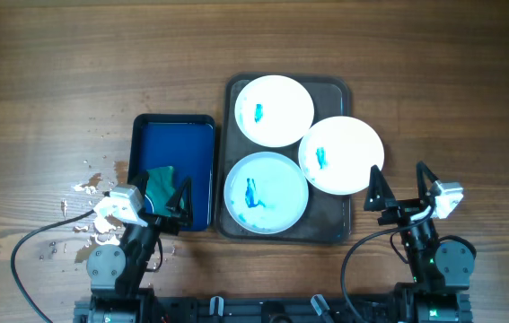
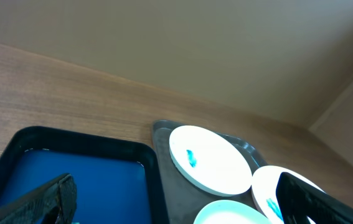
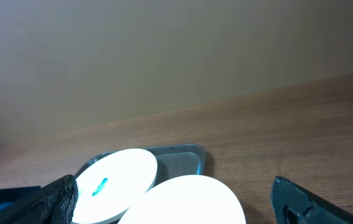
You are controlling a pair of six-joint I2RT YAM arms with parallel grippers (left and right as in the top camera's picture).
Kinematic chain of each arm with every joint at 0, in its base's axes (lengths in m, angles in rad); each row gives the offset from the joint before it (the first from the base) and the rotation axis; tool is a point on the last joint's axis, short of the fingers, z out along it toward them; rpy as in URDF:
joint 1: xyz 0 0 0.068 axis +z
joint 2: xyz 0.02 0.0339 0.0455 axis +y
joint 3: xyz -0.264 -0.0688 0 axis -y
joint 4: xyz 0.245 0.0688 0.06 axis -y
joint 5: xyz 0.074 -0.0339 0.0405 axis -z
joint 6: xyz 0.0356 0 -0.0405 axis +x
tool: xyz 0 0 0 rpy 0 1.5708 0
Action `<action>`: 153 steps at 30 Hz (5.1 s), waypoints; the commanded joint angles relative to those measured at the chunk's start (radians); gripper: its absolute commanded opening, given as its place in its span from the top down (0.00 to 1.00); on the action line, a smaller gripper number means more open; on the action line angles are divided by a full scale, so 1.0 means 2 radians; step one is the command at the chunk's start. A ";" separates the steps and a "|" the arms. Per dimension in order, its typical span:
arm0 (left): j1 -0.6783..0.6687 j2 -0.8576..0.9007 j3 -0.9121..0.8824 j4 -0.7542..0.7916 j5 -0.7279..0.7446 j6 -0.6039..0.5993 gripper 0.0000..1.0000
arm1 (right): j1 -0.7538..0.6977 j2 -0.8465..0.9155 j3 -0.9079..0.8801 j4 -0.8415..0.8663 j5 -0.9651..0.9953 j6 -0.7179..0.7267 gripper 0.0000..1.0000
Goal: Clean dirty plates on tray and stack at the side
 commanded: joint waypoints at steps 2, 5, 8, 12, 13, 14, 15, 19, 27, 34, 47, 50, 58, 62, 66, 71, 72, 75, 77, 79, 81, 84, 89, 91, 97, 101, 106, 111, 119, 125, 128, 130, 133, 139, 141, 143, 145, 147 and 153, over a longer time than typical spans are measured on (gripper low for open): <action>-0.002 -0.001 -0.004 0.002 0.006 0.008 0.00 | 0.003 -0.002 -0.001 0.002 0.004 0.002 0.00; -0.002 -0.001 -0.004 0.002 0.006 0.008 0.00 | 0.003 -0.002 -0.001 0.002 0.004 0.002 0.00; -0.002 -0.001 -0.004 0.002 0.006 0.008 0.00 | 0.003 -0.002 -0.001 0.002 0.004 0.002 0.00; -0.002 -0.001 -0.004 0.002 0.006 0.008 0.00 | 0.003 -0.002 -0.001 0.002 0.004 0.002 0.00; -0.002 -0.001 -0.004 0.002 0.006 0.008 0.00 | 0.003 -0.002 -0.001 0.002 0.004 0.002 0.00; -0.002 -0.001 -0.004 0.002 0.006 0.008 0.00 | 0.003 -0.002 -0.001 0.002 0.004 0.002 0.00; -0.002 -0.001 -0.004 0.002 0.006 0.008 0.00 | 0.003 -0.002 -0.001 0.002 0.004 0.002 0.00; -0.002 -0.001 -0.004 0.002 0.006 0.008 0.00 | 0.003 -0.001 -0.001 0.002 0.004 0.002 0.00; -0.002 -0.001 -0.004 0.002 0.006 0.008 0.00 | 0.003 -0.001 -0.001 0.002 0.004 0.002 0.00; -0.002 -0.001 -0.004 0.002 0.004 0.008 0.00 | 0.003 0.000 -0.001 0.002 0.004 0.002 0.00; -0.002 -0.001 -0.004 0.000 -0.019 0.008 0.00 | 0.003 0.000 -0.001 0.002 -0.001 0.006 0.00; -0.002 -0.001 -0.004 0.002 0.019 0.007 0.00 | 0.003 0.000 -0.001 0.009 -0.030 0.028 0.00; -0.002 0.064 0.139 -0.128 0.023 -0.016 0.00 | 0.003 0.035 0.093 0.021 -0.140 0.027 0.00; -0.002 0.245 0.321 -0.280 0.011 0.031 0.00 | 0.003 0.193 0.240 -0.101 -0.175 0.000 0.00; -0.002 0.431 0.507 -0.431 0.011 0.034 0.00 | 0.003 0.383 0.430 -0.287 -0.182 0.000 0.00; -0.002 0.563 0.628 -0.508 0.029 0.028 0.00 | 0.003 0.561 0.576 -0.353 -0.226 0.048 0.00; -0.002 0.572 0.628 -0.516 0.039 0.028 0.00 | 0.003 0.574 0.577 -0.349 -0.249 0.051 0.00; -0.002 0.581 0.628 -0.538 0.040 0.028 0.00 | 0.024 0.605 0.576 -0.393 -0.268 -0.021 0.07; -0.002 0.580 0.628 -0.544 0.040 0.028 0.00 | 0.065 0.612 0.575 -0.458 -0.189 -0.056 0.12; -0.002 0.578 0.628 -0.544 0.039 0.029 0.00 | 0.133 0.617 0.557 -0.511 -0.081 -0.063 0.18; -0.002 0.578 0.628 -0.542 0.039 0.029 0.00 | 0.187 0.620 0.521 -0.507 -0.032 -0.039 0.19; -0.002 0.578 0.628 -0.541 0.039 0.029 0.00 | 0.252 0.627 0.458 -0.462 -0.056 -0.010 0.19; -0.002 0.578 0.628 -0.542 0.040 0.029 0.00 | 0.305 0.669 0.400 -0.380 -0.001 0.054 0.39; -0.002 0.578 0.628 -0.543 0.039 0.029 0.00 | 0.307 0.706 0.391 -0.359 0.006 0.067 0.51; -0.002 0.579 0.628 -0.547 0.036 0.029 0.00 | 0.306 0.806 0.391 -0.281 0.030 0.102 0.84; -0.002 0.579 0.628 -0.561 0.010 0.030 0.00 | 0.299 0.808 0.391 -0.265 0.064 0.123 0.89; -0.002 0.579 0.628 -0.565 0.003 0.031 0.00 | 0.297 0.786 0.415 -0.282 -0.020 0.014 0.80; -0.002 0.579 0.628 -0.566 0.003 0.030 0.00 | 0.297 0.724 0.436 -0.339 0.047 0.047 0.73; -0.002 0.579 0.628 -0.565 0.004 0.030 0.00 | 0.297 0.774 0.385 -0.305 0.039 0.045 0.71; -0.002 0.579 0.625 -0.577 0.004 0.030 0.00 | 0.297 0.830 0.385 -0.242 0.050 0.081 0.96; -0.002 0.580 0.610 -0.578 -0.025 -0.017 0.00 | 0.297 0.835 0.387 -0.221 0.074 0.099 0.96; -0.002 0.580 0.588 -0.578 -0.072 -0.071 0.05 | 0.297 0.835 0.390 -0.216 0.092 0.111 0.96; -0.002 0.582 0.531 -0.565 -0.135 -0.133 0.15 | 0.297 0.835 0.390 -0.209 0.092 0.105 0.96; -0.002 0.654 0.408 -0.429 -0.142 -0.137 0.31 | 0.297 0.835 0.390 -0.208 0.092 0.105 0.96; -0.002 0.707 0.404 -0.393 -0.140 -0.131 0.39 | 0.297 0.835 0.390 -0.209 0.092 0.105 0.96; -0.003 0.760 0.404 -0.352 -0.129 -0.109 0.60 | 0.297 0.835 0.390 -0.209 0.092 0.105 0.96; -0.003 0.798 0.404 -0.340 -0.123 -0.109 0.66 | 0.297 0.835 0.390 -0.211 0.092 0.105 0.96; -0.003 0.814 0.404 -0.340 -0.123 -0.109 0.96 | 0.297 0.835 0.390 -0.212 0.092 0.105 0.96; -0.003 0.797 0.452 -0.401 -0.078 -0.096 0.54 | 0.297 0.835 0.390 -0.212 0.092 0.105 0.95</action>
